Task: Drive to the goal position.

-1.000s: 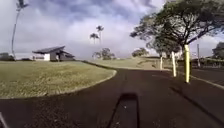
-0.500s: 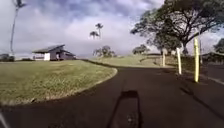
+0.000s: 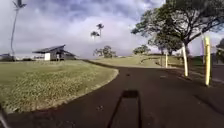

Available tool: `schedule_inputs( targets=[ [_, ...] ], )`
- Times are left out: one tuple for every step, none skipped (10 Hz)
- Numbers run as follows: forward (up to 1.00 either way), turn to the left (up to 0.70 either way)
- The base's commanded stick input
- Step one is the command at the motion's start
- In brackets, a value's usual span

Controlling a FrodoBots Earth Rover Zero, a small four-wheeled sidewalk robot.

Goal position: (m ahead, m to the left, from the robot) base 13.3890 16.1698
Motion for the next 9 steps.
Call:
schedule_inputs(
  targets=[
    [0.70,0.00],
    [0.70,0.00],
    [0.70,0.00],
    [0.70,0.00],
    [0.70,0.00],
    [0.70,0.00],
    [0.70,0.00],
    [0.70,0.00],
    [0.70,0.00]
  ],
)
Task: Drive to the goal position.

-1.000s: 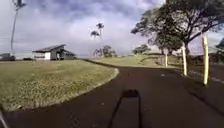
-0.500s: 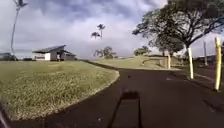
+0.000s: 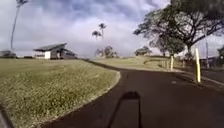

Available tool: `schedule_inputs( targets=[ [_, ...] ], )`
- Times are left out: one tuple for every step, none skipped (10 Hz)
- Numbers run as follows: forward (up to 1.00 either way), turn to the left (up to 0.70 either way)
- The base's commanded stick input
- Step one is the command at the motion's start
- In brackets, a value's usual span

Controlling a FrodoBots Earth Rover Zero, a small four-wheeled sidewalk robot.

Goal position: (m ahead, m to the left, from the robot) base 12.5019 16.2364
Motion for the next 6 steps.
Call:
schedule_inputs(
  targets=[
    [0.70,0.00],
    [0.70,0.00],
    [0.70,0.00],
    [0.70,0.00],
    [0.70,-0.10],
    [0.70,-0.35]
  ],
)
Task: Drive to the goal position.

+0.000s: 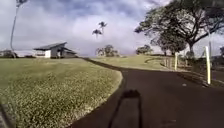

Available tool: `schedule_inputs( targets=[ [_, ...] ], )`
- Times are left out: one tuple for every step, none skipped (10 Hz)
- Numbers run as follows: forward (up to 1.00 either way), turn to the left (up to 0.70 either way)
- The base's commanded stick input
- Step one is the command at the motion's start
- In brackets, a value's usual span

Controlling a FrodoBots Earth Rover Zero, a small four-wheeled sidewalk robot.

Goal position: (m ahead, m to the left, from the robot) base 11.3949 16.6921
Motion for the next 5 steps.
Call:
schedule_inputs(
  targets=[
    [0.70,-0.35],
    [0.70,-0.35],
    [0.70,-0.35],
    [0.70,-0.35],
    [0.70,-0.35]
  ],
)
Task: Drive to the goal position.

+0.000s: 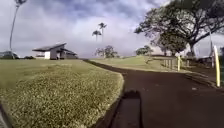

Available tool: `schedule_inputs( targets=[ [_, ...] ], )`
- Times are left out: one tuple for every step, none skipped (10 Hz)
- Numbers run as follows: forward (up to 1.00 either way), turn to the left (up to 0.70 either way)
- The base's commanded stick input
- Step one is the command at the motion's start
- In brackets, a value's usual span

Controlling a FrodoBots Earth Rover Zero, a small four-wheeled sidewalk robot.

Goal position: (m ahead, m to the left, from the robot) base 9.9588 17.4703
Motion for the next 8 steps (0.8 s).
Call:
schedule_inputs(
  targets=[
    [0.70,-0.35],
    [0.70,-0.35],
    [0.70,-0.34],
    [0.70,-0.32],
    [0.70,-0.30],
    [0.70,-0.17],
    [0.70,0.00],
    [0.70,0.00]
  ],
)
